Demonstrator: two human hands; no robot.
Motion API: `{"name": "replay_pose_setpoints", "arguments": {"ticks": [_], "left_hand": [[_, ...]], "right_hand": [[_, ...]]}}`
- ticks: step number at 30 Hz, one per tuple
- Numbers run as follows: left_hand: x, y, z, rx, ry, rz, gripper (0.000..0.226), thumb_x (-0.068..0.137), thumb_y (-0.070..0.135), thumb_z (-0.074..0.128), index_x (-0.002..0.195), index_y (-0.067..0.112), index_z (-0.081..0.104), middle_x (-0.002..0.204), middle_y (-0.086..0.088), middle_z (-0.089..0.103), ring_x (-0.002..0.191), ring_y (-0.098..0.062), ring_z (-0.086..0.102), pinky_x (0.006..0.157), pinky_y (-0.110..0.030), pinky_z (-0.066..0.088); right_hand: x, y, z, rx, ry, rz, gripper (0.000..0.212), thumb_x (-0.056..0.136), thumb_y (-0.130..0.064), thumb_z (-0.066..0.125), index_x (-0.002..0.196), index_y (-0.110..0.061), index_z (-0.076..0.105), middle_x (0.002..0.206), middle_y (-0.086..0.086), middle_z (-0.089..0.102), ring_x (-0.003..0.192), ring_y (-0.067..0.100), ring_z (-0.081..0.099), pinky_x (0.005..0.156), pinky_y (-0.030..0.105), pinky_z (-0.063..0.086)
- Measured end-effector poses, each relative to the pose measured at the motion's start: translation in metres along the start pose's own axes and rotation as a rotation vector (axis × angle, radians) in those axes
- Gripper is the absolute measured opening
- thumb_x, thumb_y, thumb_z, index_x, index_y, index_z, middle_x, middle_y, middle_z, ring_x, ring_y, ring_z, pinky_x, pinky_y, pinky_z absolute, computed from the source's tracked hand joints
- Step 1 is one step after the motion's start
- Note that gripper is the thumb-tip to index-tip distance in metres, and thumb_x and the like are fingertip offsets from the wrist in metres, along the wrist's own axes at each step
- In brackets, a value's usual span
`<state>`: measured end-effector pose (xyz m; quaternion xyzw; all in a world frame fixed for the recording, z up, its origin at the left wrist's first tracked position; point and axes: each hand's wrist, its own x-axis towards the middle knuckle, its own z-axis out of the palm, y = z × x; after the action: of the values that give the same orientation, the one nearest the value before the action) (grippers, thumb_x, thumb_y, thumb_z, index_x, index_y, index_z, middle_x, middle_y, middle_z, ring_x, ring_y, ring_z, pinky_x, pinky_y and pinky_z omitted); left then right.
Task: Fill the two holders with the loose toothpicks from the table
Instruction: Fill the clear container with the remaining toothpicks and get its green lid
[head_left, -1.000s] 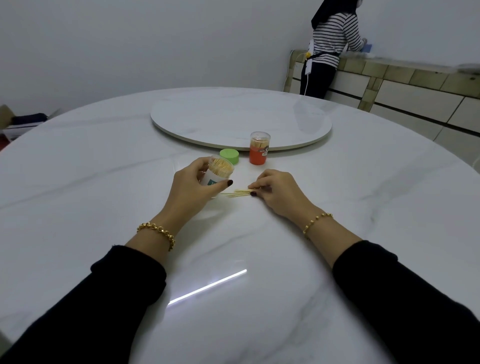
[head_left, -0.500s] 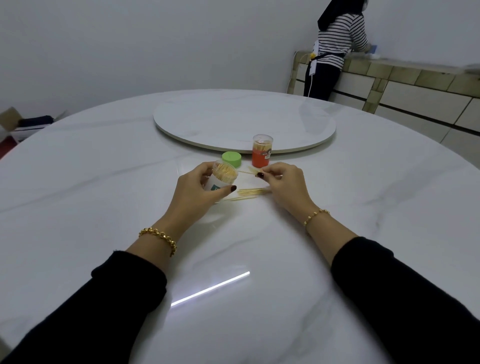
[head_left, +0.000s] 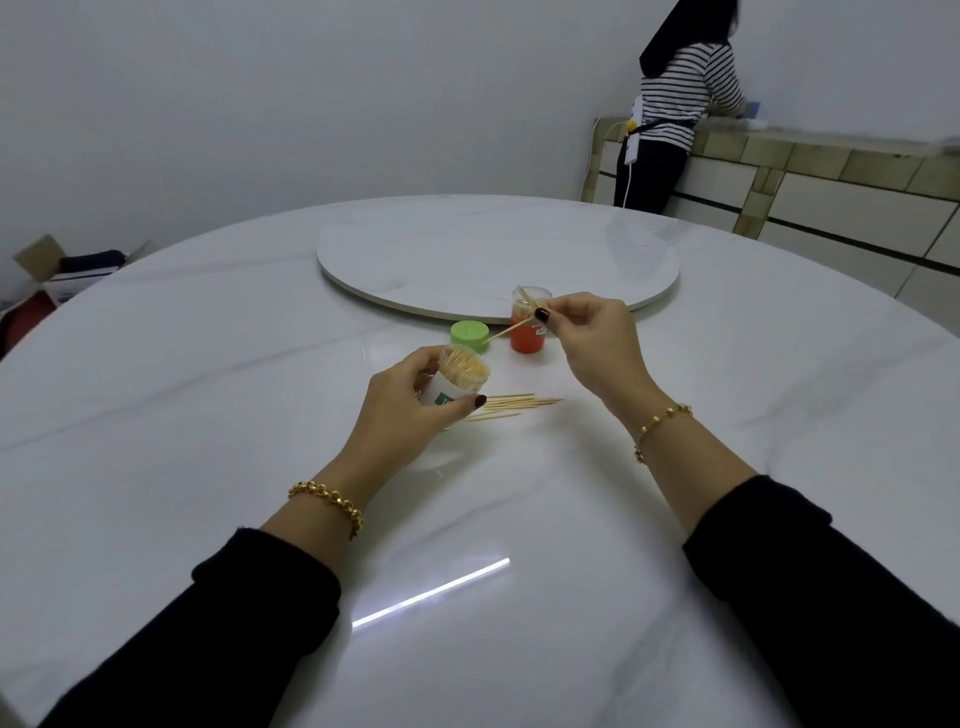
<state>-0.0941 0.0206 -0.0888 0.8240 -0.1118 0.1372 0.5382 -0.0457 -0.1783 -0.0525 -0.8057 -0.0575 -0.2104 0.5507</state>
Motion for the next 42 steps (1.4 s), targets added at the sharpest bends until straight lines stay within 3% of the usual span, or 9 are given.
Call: {"name": "replay_pose_setpoints", "arguments": {"ticks": [3,5,8,18,24,27,32,37,42], "left_hand": [[0.000,0.000,0.000,0.009,-0.004,0.003,0.045,0.074,0.027,0.080,0.115,0.024,0.061,0.098,0.013,0.065,0.086,0.002,0.061,0.065,-0.008,0.047],[0.000,0.001,0.000,0.007,-0.003,0.014,0.044,0.074,0.026,0.080,0.113,0.025,0.061,0.096,0.015,0.065,0.084,0.006,0.060,0.065,-0.008,0.047],[-0.001,0.003,0.000,0.004,-0.004,0.031,0.044,0.074,0.025,0.081,0.113,0.025,0.061,0.095,0.015,0.064,0.083,0.007,0.059,0.064,-0.008,0.046],[-0.001,0.003,0.001,0.006,-0.016,0.048,0.044,0.073,0.023,0.081,0.112,0.024,0.060,0.095,0.013,0.065,0.086,0.002,0.061,0.066,-0.008,0.046],[-0.001,0.002,0.000,-0.004,0.003,0.030,0.040,0.073,0.023,0.081,0.108,0.024,0.062,0.093,0.010,0.067,0.082,0.001,0.061,0.064,-0.010,0.048],[0.000,0.002,0.000,0.001,0.003,0.031,0.039,0.073,0.024,0.081,0.108,0.024,0.062,0.094,0.010,0.067,0.084,-0.002,0.062,0.064,-0.011,0.048],[-0.001,0.003,0.000,-0.002,0.012,0.042,0.039,0.074,0.019,0.079,0.110,0.021,0.063,0.092,0.010,0.068,0.081,0.000,0.062,0.064,-0.011,0.048],[-0.002,0.004,0.001,-0.004,-0.006,0.051,0.038,0.074,0.018,0.079,0.108,0.023,0.063,0.090,0.010,0.068,0.079,0.000,0.062,0.065,-0.013,0.049],[-0.001,0.003,0.002,0.018,-0.019,0.060,0.041,0.074,0.022,0.079,0.111,0.021,0.062,0.094,0.010,0.068,0.083,0.000,0.063,0.069,-0.018,0.053]], "right_hand": [[-0.005,-0.007,0.003,-0.125,-0.038,-0.150,0.011,0.089,-0.009,0.064,0.089,-0.009,0.075,0.078,0.006,0.072,0.065,0.003,0.063,0.061,0.012,0.047],[-0.011,-0.011,0.008,-0.266,-0.089,-0.288,0.014,0.089,-0.007,0.061,0.090,-0.010,0.075,0.073,0.002,0.071,0.059,0.006,0.062,0.061,0.019,0.049],[-0.016,-0.013,0.016,-0.505,-0.148,-0.471,0.017,0.090,-0.010,0.058,0.093,-0.013,0.074,0.078,0.000,0.073,0.070,0.021,0.065,0.063,0.035,0.054],[-0.020,-0.024,0.024,-0.733,-0.297,-0.577,0.027,0.086,0.004,0.060,0.100,-0.013,0.075,0.095,0.008,0.066,0.089,0.025,0.058,0.070,0.040,0.052],[-0.026,-0.034,0.028,-0.771,-0.409,-0.520,0.048,0.081,0.011,0.054,0.121,-0.015,0.065,0.126,0.002,0.058,0.112,0.020,0.054,0.085,0.021,0.041],[-0.028,-0.033,0.029,-0.724,-0.409,-0.513,0.049,0.080,0.012,0.054,0.121,-0.013,0.062,0.127,0.003,0.059,0.113,0.021,0.055,0.083,0.019,0.038],[-0.034,-0.032,0.031,-0.518,-0.437,-0.444,0.048,0.079,0.008,0.051,0.123,-0.012,0.055,0.121,0.006,0.062,0.110,0.021,0.058,0.088,0.034,0.050],[-0.044,-0.034,0.032,-0.185,-0.521,-0.288,0.054,0.085,-0.013,0.033,0.138,-0.018,0.040,0.138,0.000,0.051,0.129,0.003,0.044,0.104,0.024,0.040],[-0.048,-0.030,0.037,0.009,-0.549,-0.235,0.061,0.083,-0.017,0.031,0.144,-0.021,0.037,0.144,-0.004,0.046,0.133,0.001,0.039,0.112,0.029,0.034]]}}
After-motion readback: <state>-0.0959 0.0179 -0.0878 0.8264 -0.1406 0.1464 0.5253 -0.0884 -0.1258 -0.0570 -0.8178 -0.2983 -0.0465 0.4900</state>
